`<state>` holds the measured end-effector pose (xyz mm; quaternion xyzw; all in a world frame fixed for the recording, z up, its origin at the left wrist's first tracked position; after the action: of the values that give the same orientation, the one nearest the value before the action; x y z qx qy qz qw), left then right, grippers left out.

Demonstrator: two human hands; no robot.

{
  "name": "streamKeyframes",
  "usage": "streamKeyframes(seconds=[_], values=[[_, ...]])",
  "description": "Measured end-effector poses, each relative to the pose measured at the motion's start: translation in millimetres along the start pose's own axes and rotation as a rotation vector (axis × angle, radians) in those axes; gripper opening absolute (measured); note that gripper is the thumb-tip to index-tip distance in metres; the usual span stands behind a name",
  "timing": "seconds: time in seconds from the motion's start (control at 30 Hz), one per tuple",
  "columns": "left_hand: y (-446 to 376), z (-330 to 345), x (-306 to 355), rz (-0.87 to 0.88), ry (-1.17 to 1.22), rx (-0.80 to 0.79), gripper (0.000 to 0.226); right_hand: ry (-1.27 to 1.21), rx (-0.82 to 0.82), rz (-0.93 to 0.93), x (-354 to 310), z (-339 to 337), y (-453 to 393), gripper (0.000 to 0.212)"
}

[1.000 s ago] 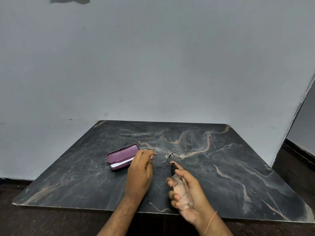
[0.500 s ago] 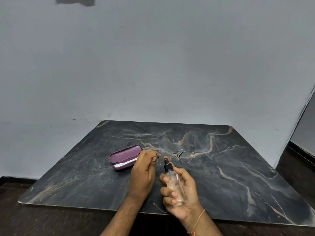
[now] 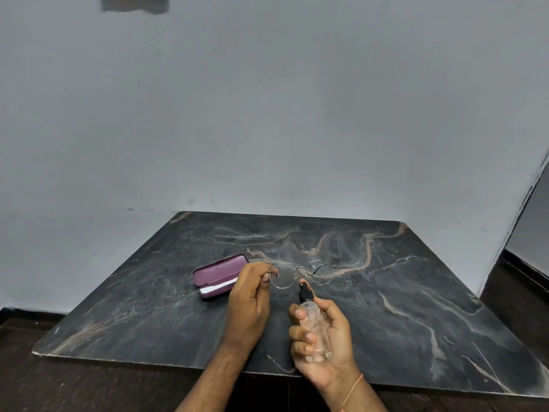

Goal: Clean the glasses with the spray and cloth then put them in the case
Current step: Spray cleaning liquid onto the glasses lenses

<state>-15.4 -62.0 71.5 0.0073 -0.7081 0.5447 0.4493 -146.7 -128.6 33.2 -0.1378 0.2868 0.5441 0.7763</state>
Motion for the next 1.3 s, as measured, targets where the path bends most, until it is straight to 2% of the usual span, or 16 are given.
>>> streamKeyframes(seconds=[0.17, 0.43, 0.7, 0.97, 1.07, 1.17, 1.3], values=[[-0.2, 0.2, 0.4, -0.018, -0.006, 0.003, 0.023, -0.058, 0.001, -0.054, -14.1, -12.4, 5.5, 0.037], [-0.1, 0.3, 1.2, -0.029, -0.009, -0.005, 0.020, -0.080, -0.061, -0.117, -30.5, -32.5, 10.4, 0.025], [0.6, 0.5, 0.1, -0.035, -0.003, -0.009, 0.022, -0.017, -0.006, -0.082, -24.7, -22.6, 8.9, 0.035], [0.8, 0.9, 3.6, -0.030, -0.015, -0.028, 0.022, -0.045, -0.166, -0.046, -23.5, -21.0, 8.7, 0.028], [1.0, 1.5, 4.6, -0.020, -0.016, -0.034, 0.021, -0.084, -0.111, -0.068, -24.6, -22.1, 8.0, 0.022], [0.3, 1.7, 3.5, -0.021, -0.017, -0.033, 0.021, -0.084, -0.053, -0.086, -25.1, -23.7, 8.4, 0.033], [0.4, 1.0, 4.4, -0.017, -0.010, -0.028, 0.022, -0.050, -0.127, -0.055, -22.0, -22.7, 10.3, 0.039]])
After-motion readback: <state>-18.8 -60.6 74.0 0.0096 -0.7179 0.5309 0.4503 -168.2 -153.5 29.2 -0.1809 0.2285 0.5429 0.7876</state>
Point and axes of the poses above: each hand's wrist, its own y-axis away from the middle knuckle, its own z-axis out of the palm, x = y × z, the point moved 5 cm from there along -y, towards the middle knuckle, and after that the axes turned 15 degrees about y, right-handed, at the moved point
